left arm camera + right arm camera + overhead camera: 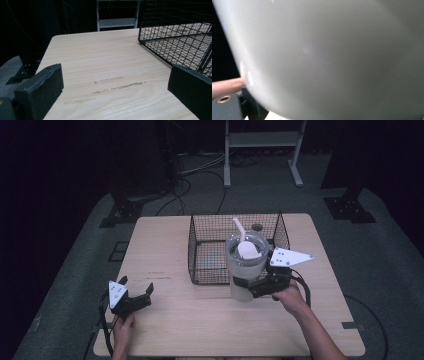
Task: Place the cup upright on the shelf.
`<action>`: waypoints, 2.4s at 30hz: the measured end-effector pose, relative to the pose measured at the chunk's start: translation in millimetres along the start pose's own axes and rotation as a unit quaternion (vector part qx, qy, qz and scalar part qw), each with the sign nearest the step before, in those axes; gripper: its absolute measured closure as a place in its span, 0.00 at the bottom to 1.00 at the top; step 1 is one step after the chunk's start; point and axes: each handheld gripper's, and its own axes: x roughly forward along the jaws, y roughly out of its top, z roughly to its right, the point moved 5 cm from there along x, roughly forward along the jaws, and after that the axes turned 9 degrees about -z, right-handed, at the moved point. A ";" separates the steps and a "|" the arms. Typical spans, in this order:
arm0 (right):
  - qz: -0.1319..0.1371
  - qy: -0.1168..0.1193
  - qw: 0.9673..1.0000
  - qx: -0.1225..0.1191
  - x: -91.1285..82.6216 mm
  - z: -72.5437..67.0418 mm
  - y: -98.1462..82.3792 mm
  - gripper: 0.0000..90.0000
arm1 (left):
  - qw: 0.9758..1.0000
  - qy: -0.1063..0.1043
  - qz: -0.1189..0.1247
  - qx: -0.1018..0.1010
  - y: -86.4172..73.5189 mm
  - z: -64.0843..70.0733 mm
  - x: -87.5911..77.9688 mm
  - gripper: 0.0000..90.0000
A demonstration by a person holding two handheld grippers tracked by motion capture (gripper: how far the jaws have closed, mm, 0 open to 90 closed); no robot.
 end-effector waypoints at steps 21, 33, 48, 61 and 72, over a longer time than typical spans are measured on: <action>-0.007 -0.012 1.000 -0.004 42.7 54.0 65.3 0.08 | 1.000 -0.001 0.003 0.002 0.1 0.2 0.1 0.00; -0.029 -0.014 0.999 -0.008 80.8 87.0 69.3 0.08 | 1.000 -0.001 0.001 0.001 -0.2 -0.5 -0.7 0.00; -0.064 0.003 0.998 0.006 121.2 114.4 48.7 0.08 | 1.000 -0.003 0.002 0.001 -0.2 -0.7 -1.2 0.00; -0.093 0.020 0.995 0.018 157.9 133.9 23.6 0.08 | 1.000 -0.005 0.004 0.000 -0.1 -0.6 -1.3 0.00; -0.121 0.011 0.992 0.028 173.2 149.5 0.9 0.08 | 1.000 -0.007 0.007 -0.004 -0.1 -0.8 -1.0 0.00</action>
